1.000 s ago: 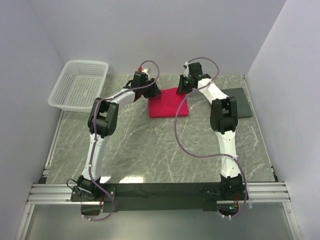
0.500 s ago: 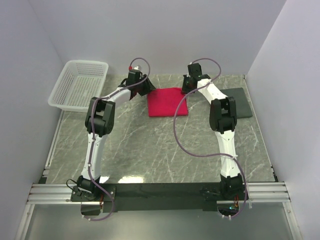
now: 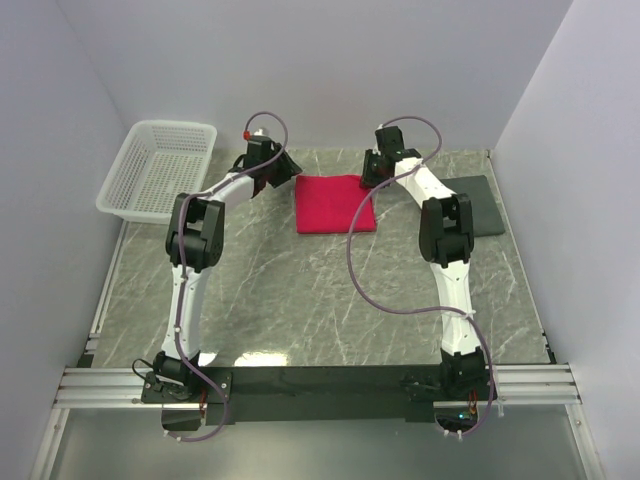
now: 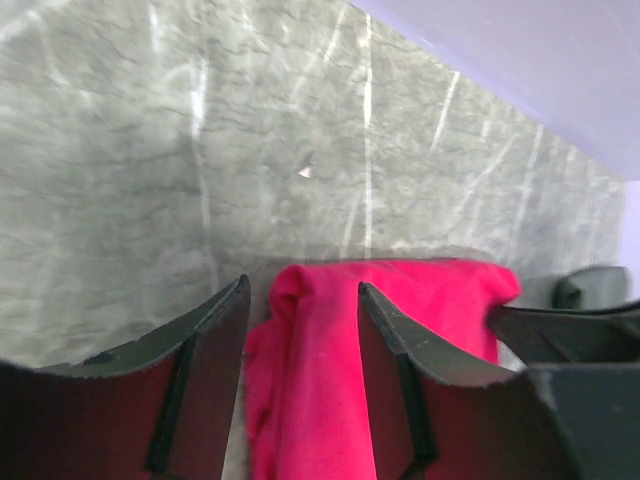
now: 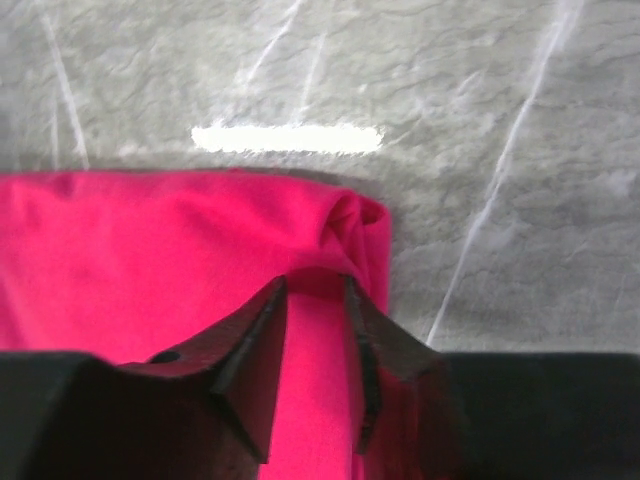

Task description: Fold and stack the t-shirts

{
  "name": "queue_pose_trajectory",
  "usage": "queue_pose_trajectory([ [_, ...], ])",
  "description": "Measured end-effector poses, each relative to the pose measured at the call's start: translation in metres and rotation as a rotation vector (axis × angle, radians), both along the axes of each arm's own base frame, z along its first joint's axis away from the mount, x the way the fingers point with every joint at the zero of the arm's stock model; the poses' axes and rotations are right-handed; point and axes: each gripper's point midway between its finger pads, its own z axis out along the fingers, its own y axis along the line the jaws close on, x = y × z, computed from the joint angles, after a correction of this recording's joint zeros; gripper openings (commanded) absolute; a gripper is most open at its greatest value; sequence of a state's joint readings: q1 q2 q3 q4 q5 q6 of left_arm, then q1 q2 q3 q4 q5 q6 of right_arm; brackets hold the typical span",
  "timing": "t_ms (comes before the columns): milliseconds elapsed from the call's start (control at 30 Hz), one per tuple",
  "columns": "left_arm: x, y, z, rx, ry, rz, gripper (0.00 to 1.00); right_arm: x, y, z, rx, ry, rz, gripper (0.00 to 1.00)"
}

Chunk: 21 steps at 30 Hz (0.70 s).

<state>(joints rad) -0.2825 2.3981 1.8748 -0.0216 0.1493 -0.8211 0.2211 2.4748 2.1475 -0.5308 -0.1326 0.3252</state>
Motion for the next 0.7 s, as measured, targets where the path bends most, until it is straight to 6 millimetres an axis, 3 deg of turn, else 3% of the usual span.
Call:
queue_pose_trajectory([
  [100, -0.001, 0.007, 0.002, 0.032, -0.018, 0.003, 0.54, -0.004, 0.0, 0.007, 0.003, -0.007, 0.034, 0.48],
  [200, -0.011, 0.016, 0.017, 0.084, -0.051, -0.016, 0.55, -0.01, -0.004, 0.022, -0.003, -0.027, 0.064, 0.6],
  [267, -0.022, 0.023, 0.037, 0.119, -0.086, -0.031, 0.56, -0.016, -0.01, 0.038, -0.012, -0.048, 0.084, 0.61],
  [433, -0.062, 0.039, 0.117, 0.192, -0.248, -0.078, 0.59, -0.027, -0.012, 0.071, 0.002, -0.097, 0.197, 0.63],
  [500, -0.081, 0.046, 0.145, 0.217, -0.314, -0.089, 0.62, -0.036, -0.008, 0.07, 0.022, -0.087, 0.261, 0.64],
  [600, -0.113, 0.058, 0.168, 0.249, -0.369, -0.095, 0.69, -0.059, -0.009, 0.05, 0.044, -0.016, 0.307, 0.66],
  [700, -0.142, 0.07, 0.177, 0.273, -0.391, -0.089, 0.78, -0.076, -0.011, 0.032, 0.065, 0.057, 0.315, 0.67],
])
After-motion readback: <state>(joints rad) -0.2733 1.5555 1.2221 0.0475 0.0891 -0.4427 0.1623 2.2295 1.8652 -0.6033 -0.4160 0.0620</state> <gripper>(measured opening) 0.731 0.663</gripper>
